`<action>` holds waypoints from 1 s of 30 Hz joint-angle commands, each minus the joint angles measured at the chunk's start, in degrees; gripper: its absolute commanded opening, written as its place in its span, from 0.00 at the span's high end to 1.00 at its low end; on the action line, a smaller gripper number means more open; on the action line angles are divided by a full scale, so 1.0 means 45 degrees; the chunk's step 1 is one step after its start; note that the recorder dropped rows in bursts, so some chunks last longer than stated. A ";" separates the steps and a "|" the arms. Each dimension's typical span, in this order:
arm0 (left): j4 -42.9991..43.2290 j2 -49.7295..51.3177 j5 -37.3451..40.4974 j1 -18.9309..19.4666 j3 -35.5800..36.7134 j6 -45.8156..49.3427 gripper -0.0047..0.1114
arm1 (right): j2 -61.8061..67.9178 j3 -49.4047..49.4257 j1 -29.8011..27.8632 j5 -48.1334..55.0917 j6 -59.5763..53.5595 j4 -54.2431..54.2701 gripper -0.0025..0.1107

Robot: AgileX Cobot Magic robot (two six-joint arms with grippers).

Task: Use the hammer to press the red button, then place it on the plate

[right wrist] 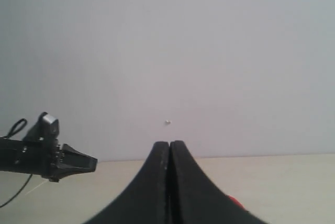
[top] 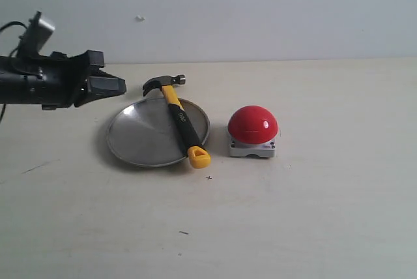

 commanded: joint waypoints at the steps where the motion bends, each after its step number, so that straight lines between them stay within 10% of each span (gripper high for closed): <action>1: -0.0821 -0.3043 -0.0256 -0.0235 0.1931 0.2360 0.96 | -0.0074 0.0072 -0.0007 -0.0246 -0.0226 -0.0105 0.98; 16: -0.0821 -1.3924 -0.0651 -0.0212 0.7369 0.2580 0.96 | -0.0074 0.0072 -0.0007 0.1523 -0.0133 0.0476 0.98; 30: -0.0821 -2.0529 -0.4759 -0.0212 1.0705 0.1320 0.96 | -0.0074 0.0072 -0.0007 0.2980 -0.0233 0.0476 0.98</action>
